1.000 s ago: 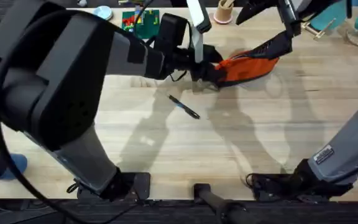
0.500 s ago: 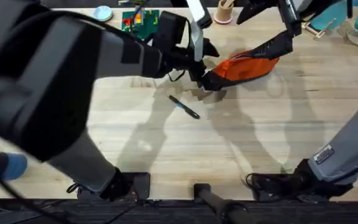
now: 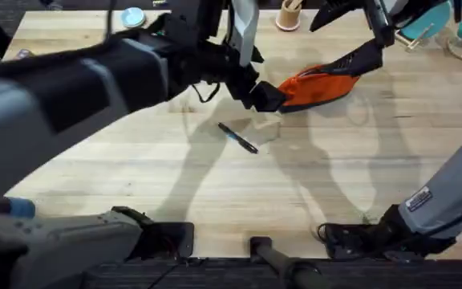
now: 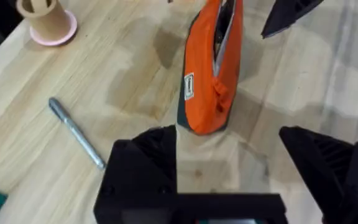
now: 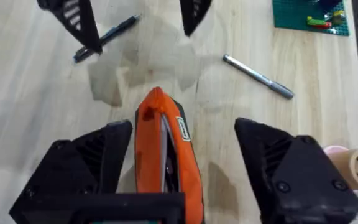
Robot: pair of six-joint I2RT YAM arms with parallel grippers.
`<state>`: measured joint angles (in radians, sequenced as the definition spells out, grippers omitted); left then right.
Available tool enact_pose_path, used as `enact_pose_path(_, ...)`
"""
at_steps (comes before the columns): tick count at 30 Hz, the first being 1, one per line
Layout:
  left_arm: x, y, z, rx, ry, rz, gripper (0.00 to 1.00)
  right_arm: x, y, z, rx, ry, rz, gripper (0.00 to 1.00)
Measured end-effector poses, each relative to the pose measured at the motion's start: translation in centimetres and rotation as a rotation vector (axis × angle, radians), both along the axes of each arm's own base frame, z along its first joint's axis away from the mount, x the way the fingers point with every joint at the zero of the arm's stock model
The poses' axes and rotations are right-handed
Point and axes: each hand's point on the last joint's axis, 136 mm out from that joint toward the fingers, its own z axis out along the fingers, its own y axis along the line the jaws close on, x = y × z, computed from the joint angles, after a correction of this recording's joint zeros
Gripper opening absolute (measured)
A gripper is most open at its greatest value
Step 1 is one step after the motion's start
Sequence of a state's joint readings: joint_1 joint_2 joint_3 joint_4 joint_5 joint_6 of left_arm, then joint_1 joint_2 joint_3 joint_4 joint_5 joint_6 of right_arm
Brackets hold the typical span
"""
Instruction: Unzip the bag, pick up the pens from the table one at a time and place them inside, then zip the bag closed.
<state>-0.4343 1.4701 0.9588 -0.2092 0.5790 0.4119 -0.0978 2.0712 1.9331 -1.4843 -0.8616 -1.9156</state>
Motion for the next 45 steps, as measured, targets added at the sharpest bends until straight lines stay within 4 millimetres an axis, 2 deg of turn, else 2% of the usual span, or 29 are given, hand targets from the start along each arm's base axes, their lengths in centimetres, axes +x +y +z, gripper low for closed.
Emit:
enact_pose_path(5, -1.2, 1.2, 1.5, 0.011, 0.031, 0.057, 0.995, -0.5, 0.1, 0.1, 0.003, 0.028, 0.000, 0.996)
enact_pose_path(13, -3.2, 2.6, 2.6, 0.030, 0.089, 0.126, 0.995, -1.3, -0.5, 0.5, 0.007, 0.072, -0.017, 0.996)
enact_pose_path(21, -5.0, 3.5, 4.9, 0.051, 0.031, 0.168, 0.995, -2.6, -1.6, 3.3, 0.005, 0.044, -0.053, 0.996)
enact_pose_path(26, -5.2, 3.9, 5.4, 0.059, 0.011, 0.188, 0.995, -2.9, -1.9, 4.1, 0.003, 0.025, -0.066, 0.996)
enact_pose_path(33, -5.0, 4.1, 5.3, 0.067, 0.006, 0.201, 0.994, -2.8, -2.1, 4.1, 0.003, 0.030, -0.077, 0.973)
enact_pose_path(36, -5.0, 4.1, 5.3, 0.067, 0.006, 0.202, 0.995, -2.8, -2.2, 4.1, 0.003, 0.032, -0.080, 0.822)
enact_pose_path(37, -5.0, 4.1, 5.3, 0.067, 0.006, 0.202, 0.995, -2.8, -2.2, 4.1, 0.003, 0.035, -0.082, 0.706)
enact_pose_path(41, -5.0, 4.1, 5.3, 0.067, 0.006, 0.202, 0.995, -2.8, -2.2, 4.1, 0.002, 0.043, -0.089, 0.125)
enact_pose_path(42, -5.0, 4.1, 5.3, 0.067, 0.006, 0.202, 0.994, -2.7, -2.2, 4.1, -0.001, 0.049, -0.096, 0.055)
enact_pose_path(45, -5.0, 4.1, 5.3, 0.067, 0.006, 0.202, 0.995, -2.4, -2.6, 4.4, -0.043, 0.047, -0.118, 0.032)
